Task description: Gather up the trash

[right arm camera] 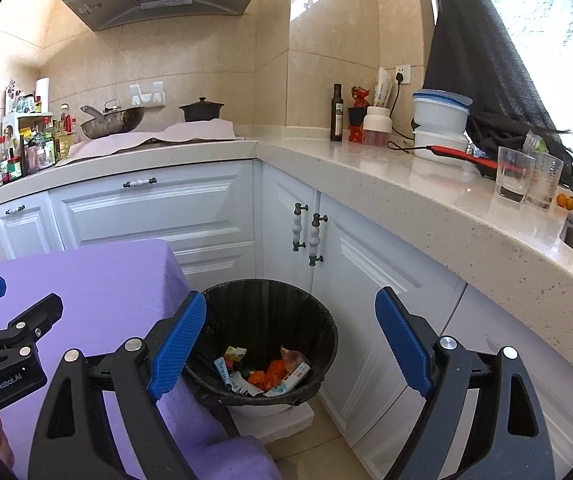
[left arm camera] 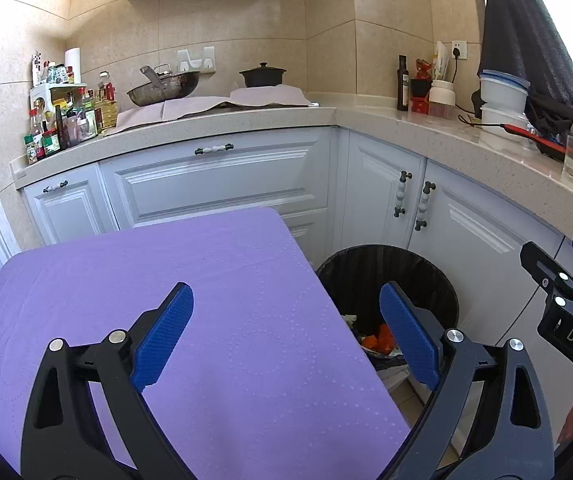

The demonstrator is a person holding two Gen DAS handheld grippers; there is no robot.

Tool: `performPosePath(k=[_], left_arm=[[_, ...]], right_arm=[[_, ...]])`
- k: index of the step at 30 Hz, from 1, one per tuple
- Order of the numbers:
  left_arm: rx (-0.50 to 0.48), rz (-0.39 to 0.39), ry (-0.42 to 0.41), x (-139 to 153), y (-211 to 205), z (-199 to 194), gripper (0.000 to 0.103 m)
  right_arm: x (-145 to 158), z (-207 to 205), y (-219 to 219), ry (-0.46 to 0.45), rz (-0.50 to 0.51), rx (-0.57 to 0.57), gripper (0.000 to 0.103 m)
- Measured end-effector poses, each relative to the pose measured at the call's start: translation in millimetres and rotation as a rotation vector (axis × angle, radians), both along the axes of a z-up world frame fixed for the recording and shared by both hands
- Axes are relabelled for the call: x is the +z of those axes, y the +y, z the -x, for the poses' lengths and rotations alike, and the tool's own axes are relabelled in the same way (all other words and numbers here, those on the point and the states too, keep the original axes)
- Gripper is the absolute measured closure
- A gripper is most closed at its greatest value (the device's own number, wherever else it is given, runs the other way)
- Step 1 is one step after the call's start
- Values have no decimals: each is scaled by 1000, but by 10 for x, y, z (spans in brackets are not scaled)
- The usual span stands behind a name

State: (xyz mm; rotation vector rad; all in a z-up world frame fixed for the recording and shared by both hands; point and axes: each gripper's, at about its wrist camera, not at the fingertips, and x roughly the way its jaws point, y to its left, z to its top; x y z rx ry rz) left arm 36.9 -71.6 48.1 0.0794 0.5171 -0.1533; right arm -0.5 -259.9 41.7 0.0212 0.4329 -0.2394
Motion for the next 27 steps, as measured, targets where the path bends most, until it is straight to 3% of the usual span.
performPosePath(k=[27], left_arm=[[-3,6,4,-20,-16,12,11]], right_arm=[[-1,10,4,-3,4,-2,19]])
